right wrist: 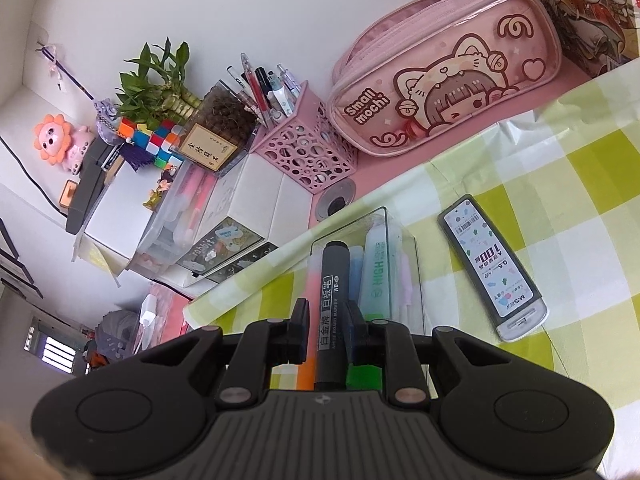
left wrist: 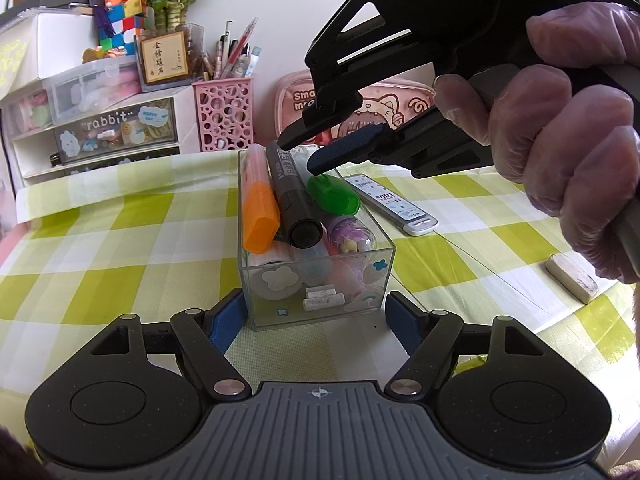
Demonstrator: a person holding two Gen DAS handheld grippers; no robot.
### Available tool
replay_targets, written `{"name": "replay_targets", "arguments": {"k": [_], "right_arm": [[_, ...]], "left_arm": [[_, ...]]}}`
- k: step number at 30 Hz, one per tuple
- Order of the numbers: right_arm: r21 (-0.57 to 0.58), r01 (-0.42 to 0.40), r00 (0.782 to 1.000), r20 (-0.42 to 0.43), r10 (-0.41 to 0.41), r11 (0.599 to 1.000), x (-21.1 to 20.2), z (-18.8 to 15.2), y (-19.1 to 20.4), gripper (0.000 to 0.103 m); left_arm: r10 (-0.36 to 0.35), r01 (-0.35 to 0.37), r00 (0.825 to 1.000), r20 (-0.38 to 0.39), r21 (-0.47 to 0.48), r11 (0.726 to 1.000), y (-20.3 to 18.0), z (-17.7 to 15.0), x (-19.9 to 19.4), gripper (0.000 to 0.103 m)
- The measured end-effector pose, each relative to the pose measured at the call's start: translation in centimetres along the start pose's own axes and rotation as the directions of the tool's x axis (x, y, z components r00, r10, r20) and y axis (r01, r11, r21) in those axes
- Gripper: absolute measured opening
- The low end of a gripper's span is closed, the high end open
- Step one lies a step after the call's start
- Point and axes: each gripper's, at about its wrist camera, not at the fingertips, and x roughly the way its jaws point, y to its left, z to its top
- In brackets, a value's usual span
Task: Organize stationery
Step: 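Lower the black marker into the clear box and open the right gripper, then move the right gripper to the white-and-grey lead case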
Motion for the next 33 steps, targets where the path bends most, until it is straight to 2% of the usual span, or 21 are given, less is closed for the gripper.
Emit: {"name": "replay_targets", "arguments": {"k": [9, 21, 26, 30, 33], "right_arm": [[-0.006, -0.007, 1.0, 0.027, 0.007, 1.0, -2.0, 0.3, -0.6, 0.024], [-0.069, 0.081, 0.991, 0.111, -0.073, 0.994, -8.4, 0.8, -4.2, 0.048], [-0.131, 0.134, 0.982, 0.154, -0.113, 0.982, -11.8, 0.3, -6.1, 0.067], [-0.152, 0.2, 0.968, 0.181, -0.172, 0.968, -13.5, -0.4, -7.6, 0.07], [-0.167, 0.22, 0.966, 0.174, -0.191, 0.961, -13.8, -1.1, -8.3, 0.07]], "left_arm": [[0.0, 0.0, 1.0, 0.0, 0.0, 1.0, 0.0, 0.0, 0.0, 0.074], [-0.001, 0.001, 1.0, 0.0, 0.0, 1.0, 0.0, 0.0, 0.0, 0.074], [-0.001, 0.001, 1.0, 0.0, 0.0, 1.0, 0.0, 0.0, 0.0, 0.074], [-0.001, 0.001, 1.0, 0.0, 0.0, 1.0, 0.0, 0.0, 0.0, 0.074], [0.0, 0.0, 1.0, 0.0, 0.0, 1.0, 0.0, 0.0, 0.0, 0.074]]}}
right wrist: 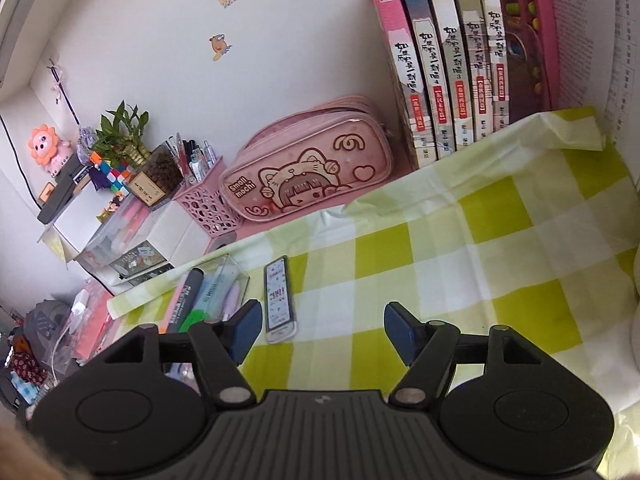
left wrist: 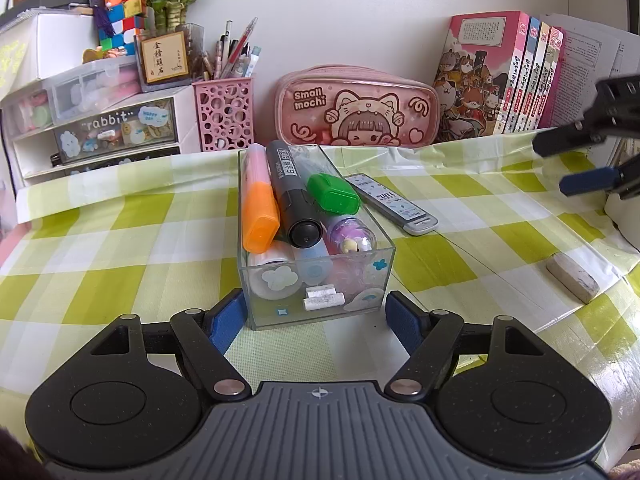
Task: Organize stationery
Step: 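Move the right gripper to the white-and-grey lead case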
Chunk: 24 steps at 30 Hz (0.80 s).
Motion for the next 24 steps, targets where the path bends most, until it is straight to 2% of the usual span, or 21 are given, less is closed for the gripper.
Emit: {"name": "replay_targets", "arguments": {"k": [10, 17, 24], "right_arm": [[-0.169, 0.026, 1.0, -0.009, -0.028, 0.985, 1.9, -2.3, 2.1, 0.074], [-0.383, 0.049, 0.999, -0.002, -0.054, 0.923, 5.2, -3.6, 5.9, 0.076], [-0.459, 0.055, 0.996, -0.033, -0.079, 0.887, 9.0, -3.3, 7.9, 0.076]], "left_arm": [[0.0, 0.0, 1.0, 0.0, 0.0, 1.0, 0.0, 0.0, 0.1, 0.075], [0.001, -0.001, 1.0, 0.0, 0.002, 1.0, 0.0, 0.0, 0.1, 0.075], [-0.003, 0.003, 1.0, -0.002, 0.004, 1.0, -0.1, 0.1, 0.1, 0.076]]}}
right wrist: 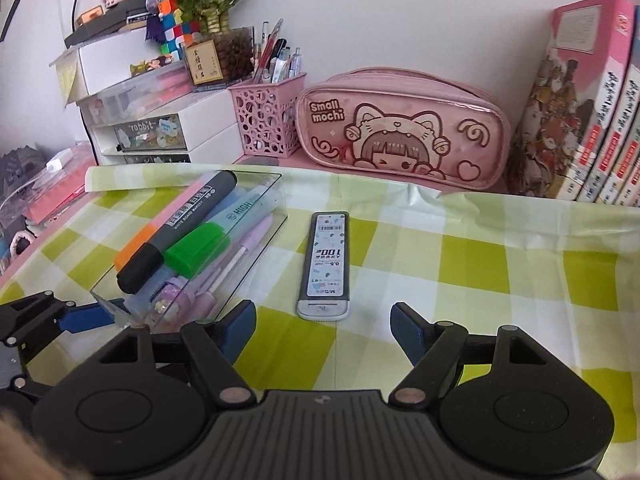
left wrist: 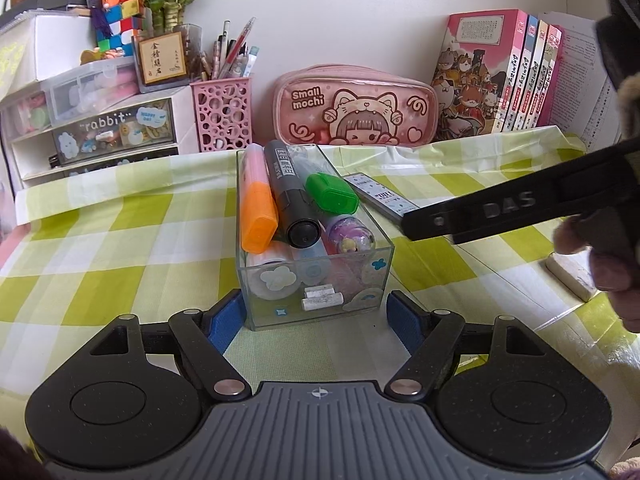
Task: Organize stationery
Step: 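Move the right gripper to the white-and-grey lead case, then close the right gripper on the lead case and lift it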
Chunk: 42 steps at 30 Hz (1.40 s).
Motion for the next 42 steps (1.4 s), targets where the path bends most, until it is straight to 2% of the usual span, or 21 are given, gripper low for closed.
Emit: {"name": "replay_targets", "arguments": {"k": [4, 6, 12, 15, 19, 20, 27, 33, 39, 42], "right_arm": [[-0.027, -0.006, 1.0, -0.027, 0.005, 1.0, 1.6, 0.5, 0.6, 0.074], [-0.04, 0.001, 0.999, -0.037, -0.002, 0.999, 2.2, 0.8, 0.9, 0.07], [-0.079, 0.025, 0.999, -0.029, -0.027, 0.997, 3.1, 1.2, 1.3, 0.066], [-0.08, 0.023, 0.999, -0.022, -0.025, 0.997, 3.1, 1.3, 1.4, 0.058], [-0.048, 0.049, 0.999, -0.006, -0.049, 0.998, 3.1, 1.4, 1.2, 0.039], [-0.037, 0.048, 0.999, -0.004, -0.048, 0.998, 3.1, 1.4, 1.0, 0.037], [0.006, 0.01, 1.0, -0.016, -0.01, 1.0, 1.8, 0.7, 0.5, 0.037], [0.007, -0.004, 1.0, -0.028, 0.004, 1.0, -0.8, -1.5, 0.6, 0.037], [0.06, -0.048, 0.997, -0.053, 0.051, 0.997, -3.2, -3.2, -0.1, 0.037], [0.026, -0.061, 0.996, -0.063, 0.063, 0.998, -3.7, -3.5, 0.2, 0.039]], "left_arm": [[-0.006, 0.006, 1.0, -0.004, 0.004, 1.0, -0.2, 0.1, 0.2, 0.077], [-0.007, 0.007, 1.0, -0.005, 0.005, 1.0, -0.2, 0.1, 0.2, 0.078], [-0.01, 0.01, 1.0, -0.006, 0.008, 1.0, -0.2, 0.1, 0.1, 0.079], [-0.01, 0.01, 1.0, -0.007, 0.008, 1.0, -0.2, 0.1, 0.1, 0.079], [-0.01, 0.01, 1.0, -0.007, 0.008, 1.0, -0.2, 0.1, 0.2, 0.079], [-0.01, 0.01, 1.0, -0.007, 0.008, 1.0, -0.2, 0.1, 0.2, 0.079], [-0.013, 0.013, 1.0, -0.009, 0.012, 1.0, -0.2, 0.1, 0.2, 0.08], [-0.013, 0.013, 1.0, -0.009, 0.012, 1.0, -0.2, 0.1, 0.2, 0.08], [-0.013, 0.013, 1.0, -0.01, 0.012, 1.0, -0.2, 0.1, 0.2, 0.08], [-0.013, 0.013, 1.0, -0.01, 0.012, 1.0, -0.2, 0.1, 0.2, 0.08]]}}
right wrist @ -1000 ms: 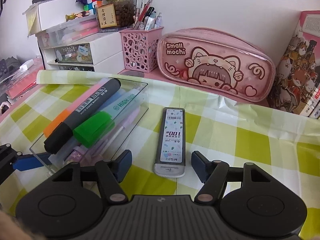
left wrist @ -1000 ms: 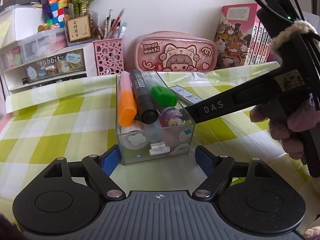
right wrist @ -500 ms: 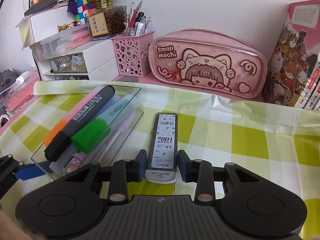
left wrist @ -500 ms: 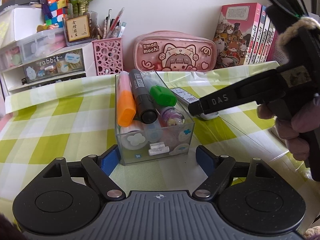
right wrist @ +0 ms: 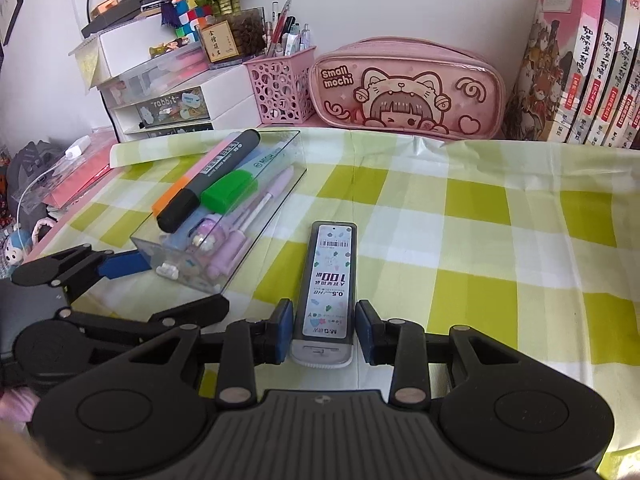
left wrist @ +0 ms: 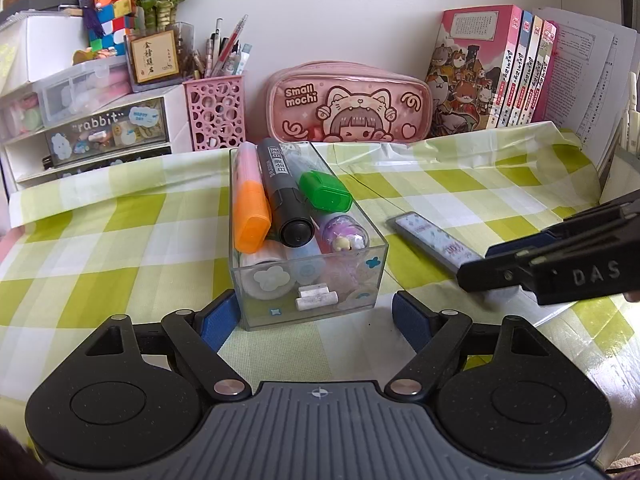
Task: Organize stationery
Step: 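Close the right gripper on the lead case and lift it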
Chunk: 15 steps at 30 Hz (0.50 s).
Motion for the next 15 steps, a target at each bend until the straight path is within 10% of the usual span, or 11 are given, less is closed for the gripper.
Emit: {"name": "replay_targets", "arguments": {"k": [15], "right_arm": [[-0.042, 0.017, 0.996, 0.088, -0.013, 0.999, 2.6, 1.0, 0.6, 0.051]], "left_arm": [[-0.001, 0.001, 1.0, 0.0, 0.0, 1.0, 0.0, 0.0, 0.0, 0.08]]}}
